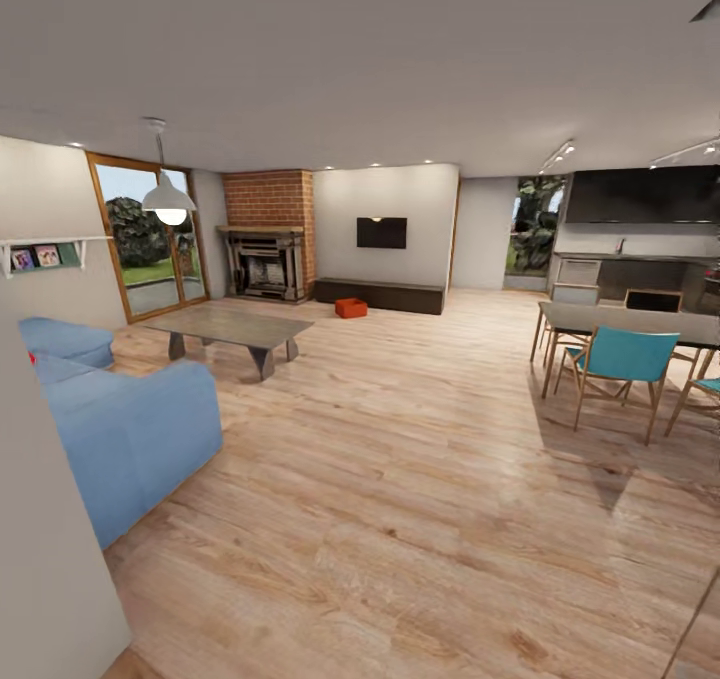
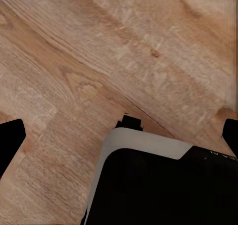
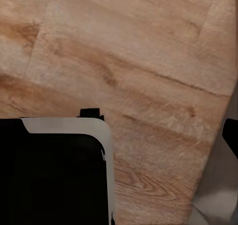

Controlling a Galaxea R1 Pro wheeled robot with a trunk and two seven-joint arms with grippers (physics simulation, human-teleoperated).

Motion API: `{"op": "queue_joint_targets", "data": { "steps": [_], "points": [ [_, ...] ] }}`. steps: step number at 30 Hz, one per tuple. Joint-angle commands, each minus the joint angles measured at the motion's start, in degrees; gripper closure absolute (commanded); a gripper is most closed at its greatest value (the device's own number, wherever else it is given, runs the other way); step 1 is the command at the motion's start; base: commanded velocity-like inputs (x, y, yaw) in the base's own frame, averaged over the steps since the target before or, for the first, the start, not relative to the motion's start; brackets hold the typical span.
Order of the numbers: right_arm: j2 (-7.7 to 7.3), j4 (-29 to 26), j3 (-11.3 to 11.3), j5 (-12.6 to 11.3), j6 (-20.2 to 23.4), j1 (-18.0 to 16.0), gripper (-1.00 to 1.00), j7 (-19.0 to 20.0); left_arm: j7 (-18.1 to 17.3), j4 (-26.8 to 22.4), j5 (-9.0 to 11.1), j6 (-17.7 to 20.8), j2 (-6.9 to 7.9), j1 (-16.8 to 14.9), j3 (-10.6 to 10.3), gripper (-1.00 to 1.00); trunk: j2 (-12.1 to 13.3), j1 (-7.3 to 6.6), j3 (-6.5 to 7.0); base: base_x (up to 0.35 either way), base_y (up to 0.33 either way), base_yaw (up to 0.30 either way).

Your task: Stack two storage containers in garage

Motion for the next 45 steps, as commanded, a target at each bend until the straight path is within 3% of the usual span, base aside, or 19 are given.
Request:
{"op": "queue_joint_targets", "data": {
  "steps": [1, 10, 25, 45],
  "points": [
    [0.02, 0.17, 0.48, -0.40, -0.30, -0.08, -1.00, -0.03, 0.12, 0.03, 0.45, -0.18, -0.01, -0.04, -0.32, -1.00, -0.05, 0.04, -0.08, 0.323, 0.000, -0.057],
    [0.02, 0.17, 0.52, -0.40, -0.29, -0.08, -1.00, -0.06, 0.12, 0.03, 0.41, -0.14, -0.01, -0.03, -0.35, -1.00, -0.05, 0.04, -0.08, 0.322, 0.000, -0.023],
    [0.03, 0.17, 0.51, -0.40, -0.29, -0.06, -1.00, -0.03, 0.12, 0.03, 0.45, -0.11, 0.04, -0.03, -0.33, -1.00, -0.05, 0.04, -0.08, 0.322, 0.000, -0.197],
    [-0.06, 0.17, 0.47, -0.43, -0.29, -0.11, -1.00, -0.09, 0.12, 0.03, 0.45, -0.20, -0.01, -0.03, -0.33, -1.00, -0.05, 0.04, -0.08, 0.322, 0.000, -0.004]
  ]
}}
